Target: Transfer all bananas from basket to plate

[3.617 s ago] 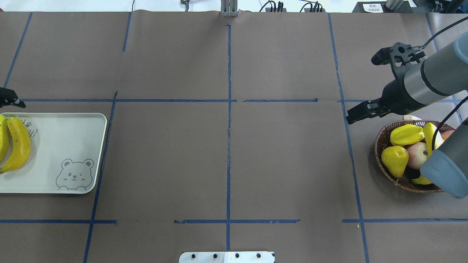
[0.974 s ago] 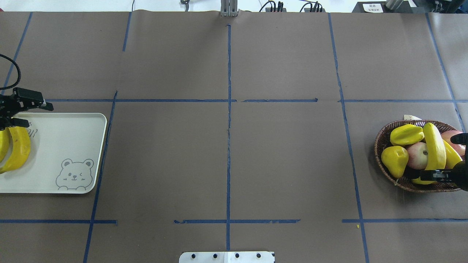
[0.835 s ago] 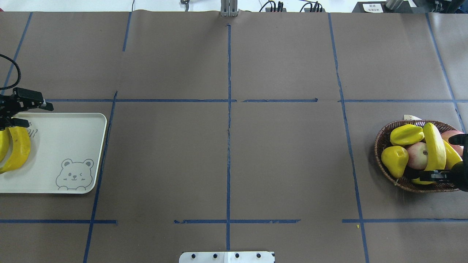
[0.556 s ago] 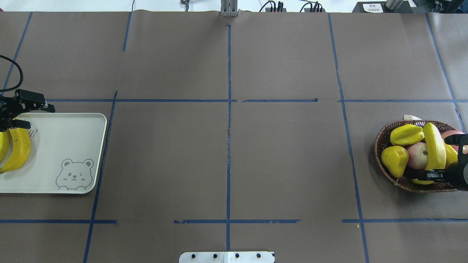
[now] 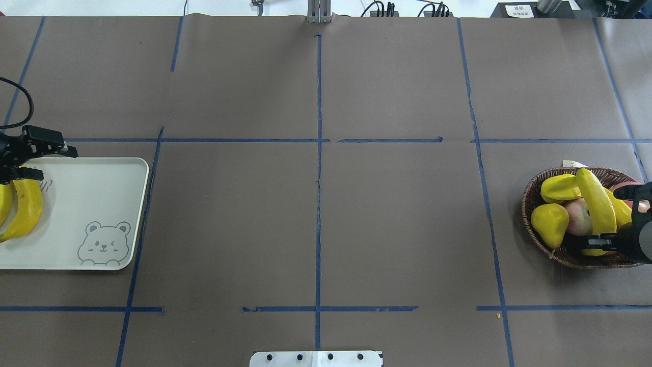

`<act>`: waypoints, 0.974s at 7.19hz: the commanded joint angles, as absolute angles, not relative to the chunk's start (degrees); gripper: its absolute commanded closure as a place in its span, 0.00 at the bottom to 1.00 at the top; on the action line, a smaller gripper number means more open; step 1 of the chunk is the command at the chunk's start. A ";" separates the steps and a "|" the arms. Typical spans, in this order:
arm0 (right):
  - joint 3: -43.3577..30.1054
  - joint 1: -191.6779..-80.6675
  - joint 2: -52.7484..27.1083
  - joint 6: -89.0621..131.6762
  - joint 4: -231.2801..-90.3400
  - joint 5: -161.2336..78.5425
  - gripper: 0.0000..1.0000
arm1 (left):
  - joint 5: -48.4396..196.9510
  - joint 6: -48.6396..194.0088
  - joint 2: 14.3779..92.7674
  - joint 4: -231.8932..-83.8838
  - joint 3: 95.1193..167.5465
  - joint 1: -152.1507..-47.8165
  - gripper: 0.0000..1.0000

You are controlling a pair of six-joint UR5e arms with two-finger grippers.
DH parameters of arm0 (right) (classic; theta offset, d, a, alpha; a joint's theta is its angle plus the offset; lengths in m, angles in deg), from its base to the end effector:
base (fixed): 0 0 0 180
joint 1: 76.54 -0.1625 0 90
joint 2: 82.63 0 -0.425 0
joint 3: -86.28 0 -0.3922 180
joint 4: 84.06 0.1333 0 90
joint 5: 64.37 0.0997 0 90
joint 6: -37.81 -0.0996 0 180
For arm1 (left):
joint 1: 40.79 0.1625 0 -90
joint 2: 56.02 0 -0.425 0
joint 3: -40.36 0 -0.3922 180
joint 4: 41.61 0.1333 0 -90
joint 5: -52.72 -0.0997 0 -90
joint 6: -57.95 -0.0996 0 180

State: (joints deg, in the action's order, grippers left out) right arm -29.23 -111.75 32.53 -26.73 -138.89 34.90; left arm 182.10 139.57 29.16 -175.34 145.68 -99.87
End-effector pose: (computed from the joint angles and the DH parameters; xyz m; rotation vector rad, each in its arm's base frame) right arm -0.2182 -0.2975 0.5669 0.1774 -0.6132 0.1142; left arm 0.1817 -0.4398 0.4786 -0.0237 1.1133 -0.4680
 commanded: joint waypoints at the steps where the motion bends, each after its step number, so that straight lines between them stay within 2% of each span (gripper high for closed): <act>1: -29.29 -111.96 32.51 -26.27 -138.82 34.34 0.83 | 182.10 139.60 29.23 -175.29 145.74 -99.76 0.00; 3: -31.04 -113.44 33.29 -25.13 -138.82 34.42 0.94 | 182.10 139.60 29.15 -175.29 145.66 -99.76 0.00; 7: -39.83 -129.76 31.91 -8.56 -146.96 47.04 0.98 | 182.10 139.52 30.02 -175.38 145.74 -99.06 0.00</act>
State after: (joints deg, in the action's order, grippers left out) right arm -37.47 -124.25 33.06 -14.45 -143.06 42.43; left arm 182.10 139.59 29.50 -175.37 145.74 -99.33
